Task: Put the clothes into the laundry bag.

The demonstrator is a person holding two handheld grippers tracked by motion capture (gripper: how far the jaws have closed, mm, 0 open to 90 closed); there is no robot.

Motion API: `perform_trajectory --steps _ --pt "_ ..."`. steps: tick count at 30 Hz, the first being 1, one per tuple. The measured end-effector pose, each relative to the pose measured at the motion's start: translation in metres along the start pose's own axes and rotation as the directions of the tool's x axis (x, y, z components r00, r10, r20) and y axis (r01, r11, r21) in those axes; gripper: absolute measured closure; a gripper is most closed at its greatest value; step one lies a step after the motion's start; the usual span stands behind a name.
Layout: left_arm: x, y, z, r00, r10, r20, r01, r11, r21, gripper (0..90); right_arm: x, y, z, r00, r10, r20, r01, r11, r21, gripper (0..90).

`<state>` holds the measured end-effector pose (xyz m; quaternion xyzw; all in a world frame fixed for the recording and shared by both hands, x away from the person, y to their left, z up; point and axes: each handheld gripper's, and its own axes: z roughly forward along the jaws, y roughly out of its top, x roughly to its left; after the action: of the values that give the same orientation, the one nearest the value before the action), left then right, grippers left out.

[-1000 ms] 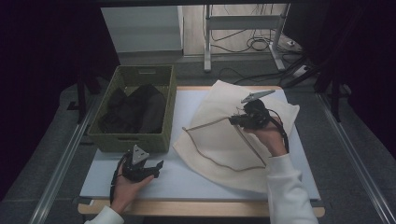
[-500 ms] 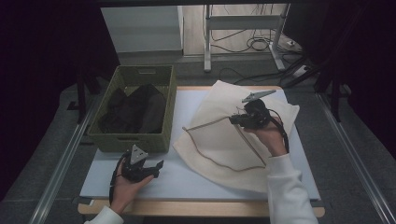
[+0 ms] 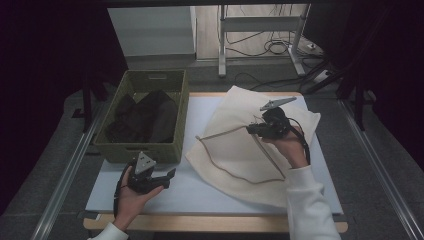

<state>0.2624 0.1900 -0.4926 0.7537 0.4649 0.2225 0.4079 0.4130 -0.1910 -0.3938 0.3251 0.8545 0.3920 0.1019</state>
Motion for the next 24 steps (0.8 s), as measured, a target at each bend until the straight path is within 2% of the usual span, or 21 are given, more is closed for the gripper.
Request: perform_trajectory --steps 5,9,17,24 --pt "-0.004 0.013 -0.009 0.9999 0.005 0.009 -0.005 0.9999 -0.013 23.6 -0.002 -0.002 -0.001 1.0 0.007 0.001 -0.007 1.0 -0.001 86.7" --pt "-0.004 0.028 -0.013 0.999 -0.006 0.044 0.007 0.9998 -0.02 22.7 -0.002 -0.002 -0.002 1.0 0.009 0.005 -0.009 1.0 -0.005 86.7" --pt "0.007 0.061 -0.022 0.9998 -0.017 0.011 0.018 0.9983 -0.055 21.4 -0.002 -0.003 -0.001 0.9999 0.009 0.005 -0.009 1.0 -0.001 86.7" --pt "0.021 0.081 -0.02 0.999 -0.044 0.001 0.044 0.9968 -0.067 20.8 -0.002 -0.004 -0.001 0.9999 0.01 0.012 -0.01 1.0 -0.008 86.7"
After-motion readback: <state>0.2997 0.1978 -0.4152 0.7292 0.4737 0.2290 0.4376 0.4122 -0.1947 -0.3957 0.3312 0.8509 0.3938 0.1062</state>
